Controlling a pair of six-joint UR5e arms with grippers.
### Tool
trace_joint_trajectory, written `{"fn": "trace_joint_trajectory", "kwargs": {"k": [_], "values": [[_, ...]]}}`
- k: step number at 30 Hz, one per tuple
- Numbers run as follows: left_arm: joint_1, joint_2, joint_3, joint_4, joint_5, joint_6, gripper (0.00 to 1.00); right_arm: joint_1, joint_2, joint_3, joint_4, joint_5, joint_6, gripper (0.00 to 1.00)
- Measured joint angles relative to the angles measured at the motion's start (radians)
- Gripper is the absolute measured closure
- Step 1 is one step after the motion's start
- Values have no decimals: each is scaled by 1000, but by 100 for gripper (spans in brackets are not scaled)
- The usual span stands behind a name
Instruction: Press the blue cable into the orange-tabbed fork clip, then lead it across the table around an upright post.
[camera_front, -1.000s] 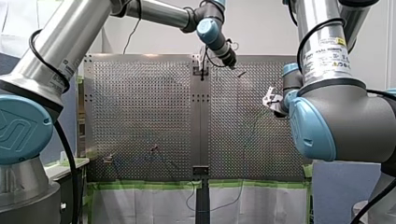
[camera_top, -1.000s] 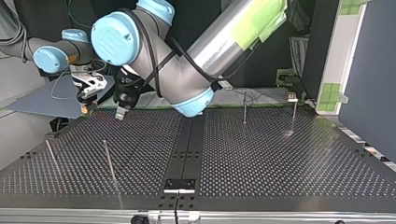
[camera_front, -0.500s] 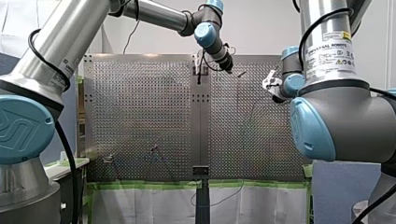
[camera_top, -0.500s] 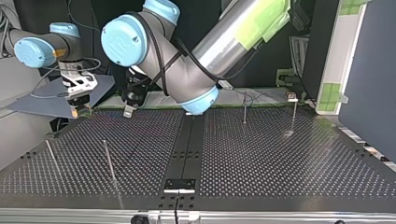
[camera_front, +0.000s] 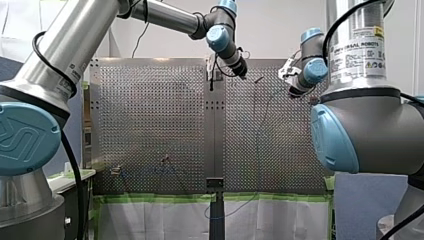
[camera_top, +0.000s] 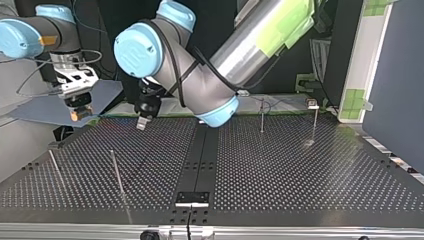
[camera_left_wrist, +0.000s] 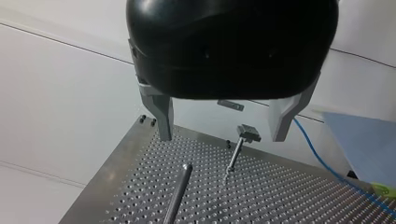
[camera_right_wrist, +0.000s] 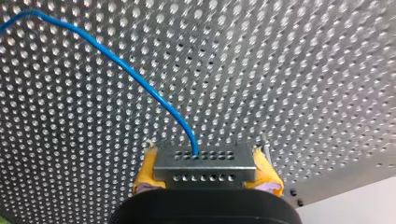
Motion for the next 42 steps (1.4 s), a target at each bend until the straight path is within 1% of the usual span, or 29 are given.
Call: {"fn": "trace_joint_trajectory", "kwargs": {"k": [6, 10, 14, 17, 25, 34, 42], "values": [[6, 0, 0, 0, -3, -12, 1, -2, -65, -1, 8, -17, 2, 97], [8, 0, 0, 0, 1, -16, 1, -3, -99, -14, 9, -47, 2, 97], [9, 0, 0, 3, 27, -21, 1, -3, -92, -33, 11, -84, -1, 97], [10, 0, 0, 8, 58, -38, 1, -3, -83, -40, 12, -104, -5, 97], [15, 0, 0, 19, 138, -103, 1, -6, -79, -55, 12, -122, -4, 97], [23, -1, 0, 58, 229, -193, 1, -1, -79, -92, 25, -141, -6, 97], [50, -10, 0, 129, 311, -275, 1, 1, -79, -103, 30, -163, -7, 97]]}}
